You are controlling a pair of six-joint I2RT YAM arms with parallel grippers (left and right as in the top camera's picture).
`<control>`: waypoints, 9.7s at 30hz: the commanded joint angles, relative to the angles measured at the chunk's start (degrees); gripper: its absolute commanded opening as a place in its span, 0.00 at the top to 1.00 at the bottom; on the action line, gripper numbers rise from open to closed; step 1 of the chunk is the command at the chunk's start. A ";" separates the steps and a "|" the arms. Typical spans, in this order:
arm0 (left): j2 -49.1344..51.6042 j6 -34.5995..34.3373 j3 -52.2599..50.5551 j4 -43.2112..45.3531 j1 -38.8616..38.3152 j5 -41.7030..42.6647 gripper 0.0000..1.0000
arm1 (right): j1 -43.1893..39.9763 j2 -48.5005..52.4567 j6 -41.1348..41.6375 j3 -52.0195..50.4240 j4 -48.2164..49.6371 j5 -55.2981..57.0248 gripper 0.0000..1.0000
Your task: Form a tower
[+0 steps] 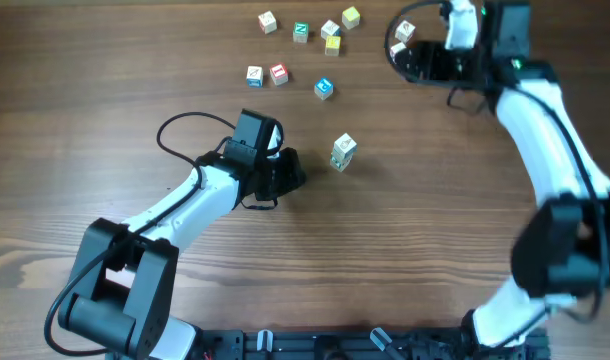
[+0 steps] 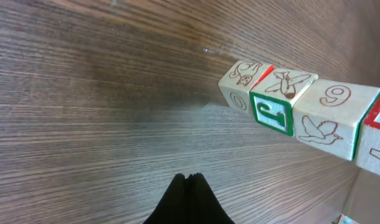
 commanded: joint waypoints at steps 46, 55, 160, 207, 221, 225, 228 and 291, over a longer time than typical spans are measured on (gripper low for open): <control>0.50 -0.48 -0.02 -6.10 10.84 -4.37 0.96 | 18.91 -6.91 -19.08 20.96 -47.47 4.70 0.94; 0.50 -0.50 -0.02 -6.12 14.93 -4.37 0.92 | 21.88 -7.15 -18.29 0.92 -24.68 8.04 0.95; 0.48 5.42 0.46 -5.27 18.25 -5.05 0.96 | 26.38 -20.87 -5.33 -12.81 -15.04 17.66 0.00; 22.05 60.76 44.19 -22.14 10.08 10.86 0.96 | 23.45 -16.00 59.06 -21.62 -16.02 12.68 0.96; 22.08 64.96 44.17 -23.15 4.68 12.04 0.96 | 23.45 -14.38 62.07 -21.62 -13.86 15.21 0.96; 22.27 67.06 44.17 -23.47 2.89 11.98 0.96 | 23.45 -14.38 62.18 -21.62 -13.77 15.32 0.96; 22.25 67.04 44.17 -23.69 2.80 12.15 0.96 | 23.45 -14.38 62.23 -21.62 -13.18 16.13 0.96; 22.25 67.04 44.17 -31.21 0.22 14.80 0.96 | 23.47 -14.38 64.02 -21.62 -8.46 14.75 0.95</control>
